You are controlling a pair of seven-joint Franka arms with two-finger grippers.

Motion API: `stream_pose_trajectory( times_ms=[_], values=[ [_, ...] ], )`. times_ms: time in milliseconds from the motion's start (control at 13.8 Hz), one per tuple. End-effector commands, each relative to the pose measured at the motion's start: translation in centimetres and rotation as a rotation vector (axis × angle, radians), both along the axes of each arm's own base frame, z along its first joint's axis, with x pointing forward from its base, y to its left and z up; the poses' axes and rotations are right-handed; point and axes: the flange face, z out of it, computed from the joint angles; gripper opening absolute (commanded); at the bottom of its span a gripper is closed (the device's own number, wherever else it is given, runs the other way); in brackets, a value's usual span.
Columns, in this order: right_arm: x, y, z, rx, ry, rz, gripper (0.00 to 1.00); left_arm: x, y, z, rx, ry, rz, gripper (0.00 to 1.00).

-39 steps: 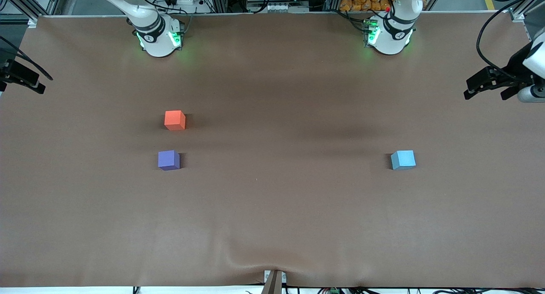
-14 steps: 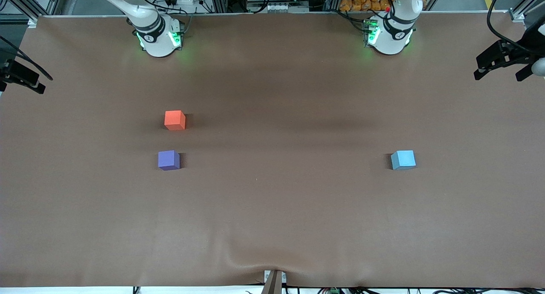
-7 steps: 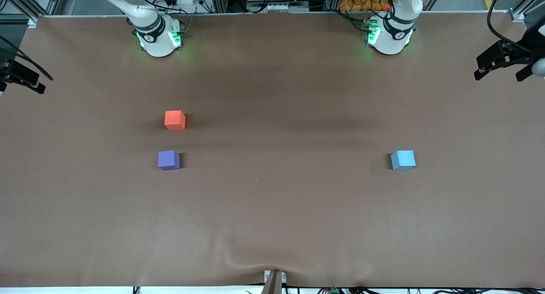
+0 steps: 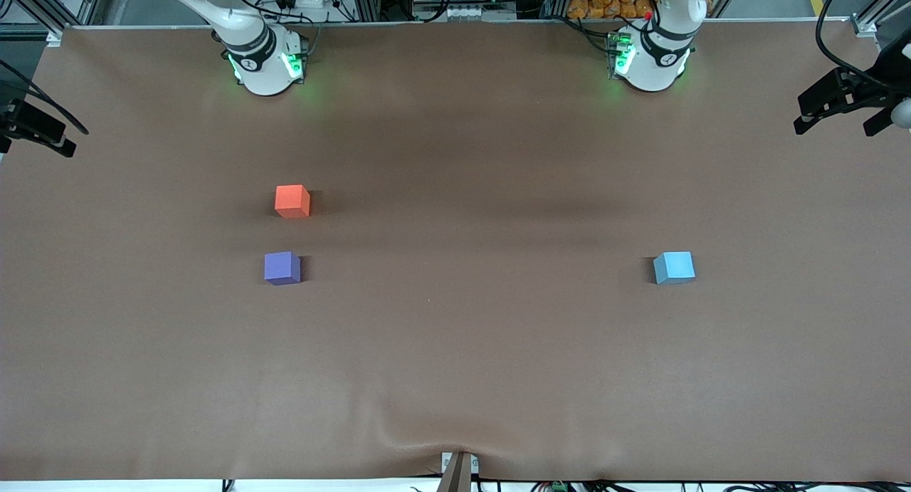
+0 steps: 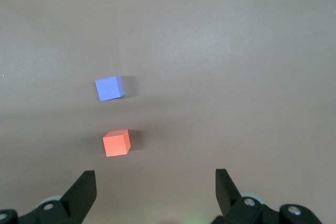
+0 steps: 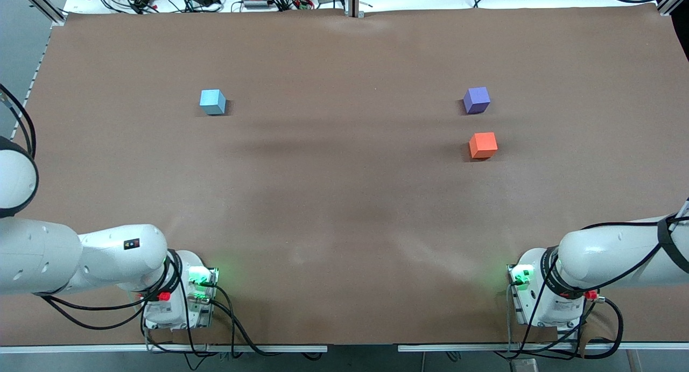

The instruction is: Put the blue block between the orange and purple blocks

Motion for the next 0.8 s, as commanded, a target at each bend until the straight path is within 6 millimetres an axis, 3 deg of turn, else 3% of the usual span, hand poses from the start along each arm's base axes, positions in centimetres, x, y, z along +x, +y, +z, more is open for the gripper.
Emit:
stream_pose_trajectory(
  times_ms=[0, 434, 723],
  values=[
    [0.2, -0.3, 0.5, 0.004, -0.002, -0.016, 1.00, -0.4, 0.3, 0.3, 0.019, 0.002, 0.004, 1.00],
    [0.2, -0.3, 0.5, 0.006, -0.002, -0.019, 1.00, -0.3, 0.2, 0.2, 0.020, 0.005, -0.004, 1.00],
    [0.2, -0.4, 0.5, 0.004, -0.002, -0.018, 1.00, 0.9, 0.6, -1.5, 0.011, 0.033, -0.013, 1.00]
  ],
)
